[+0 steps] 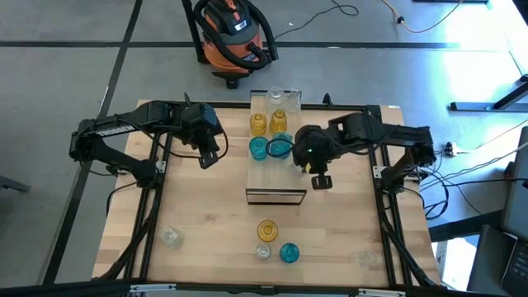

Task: Sort vases onto shelf
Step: Put the transparent vase on the shelf

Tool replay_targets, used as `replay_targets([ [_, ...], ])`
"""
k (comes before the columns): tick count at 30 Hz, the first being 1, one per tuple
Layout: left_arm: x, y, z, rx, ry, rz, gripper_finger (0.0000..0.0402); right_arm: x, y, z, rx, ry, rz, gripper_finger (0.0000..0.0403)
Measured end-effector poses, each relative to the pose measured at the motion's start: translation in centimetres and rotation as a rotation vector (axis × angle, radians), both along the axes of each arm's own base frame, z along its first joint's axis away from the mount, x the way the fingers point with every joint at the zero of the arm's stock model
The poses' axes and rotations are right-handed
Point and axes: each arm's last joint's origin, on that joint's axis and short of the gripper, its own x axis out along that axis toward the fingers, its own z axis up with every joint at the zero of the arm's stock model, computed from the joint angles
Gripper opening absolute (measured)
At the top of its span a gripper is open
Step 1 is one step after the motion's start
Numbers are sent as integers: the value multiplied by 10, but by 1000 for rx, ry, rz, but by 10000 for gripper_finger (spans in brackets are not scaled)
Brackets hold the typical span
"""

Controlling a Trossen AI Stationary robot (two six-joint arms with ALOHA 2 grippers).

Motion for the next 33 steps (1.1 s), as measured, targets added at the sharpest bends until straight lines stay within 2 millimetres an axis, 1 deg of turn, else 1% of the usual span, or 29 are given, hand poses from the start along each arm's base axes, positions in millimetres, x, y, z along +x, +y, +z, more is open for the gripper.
replay_targets([
  [5,0,0,0,0,0,0,0,6,1,-6,17,22,18,90],
  [11,0,0,0,0,-1,0,0,15,2,-10,18,7,21,90],
  [16,0,0,0,-1,-1,0,0,16,2,-10,18,0,21,91],
  [18,0,0,0,-1,-1,0,0,16,3,-10,25,1,23,112],
  [23,0,0,0,0,-1,-1,0,18,3,-11,35,-2,16,200],
  [25,0,0,0,0,-1,-1,0,19,3,-11,36,-15,15,219],
  [29,0,0,0,0,0,-2,0,20,3,-10,39,-31,15,229],
  [33,0,0,0,0,-1,-2,0,21,3,-10,46,-35,19,218],
])
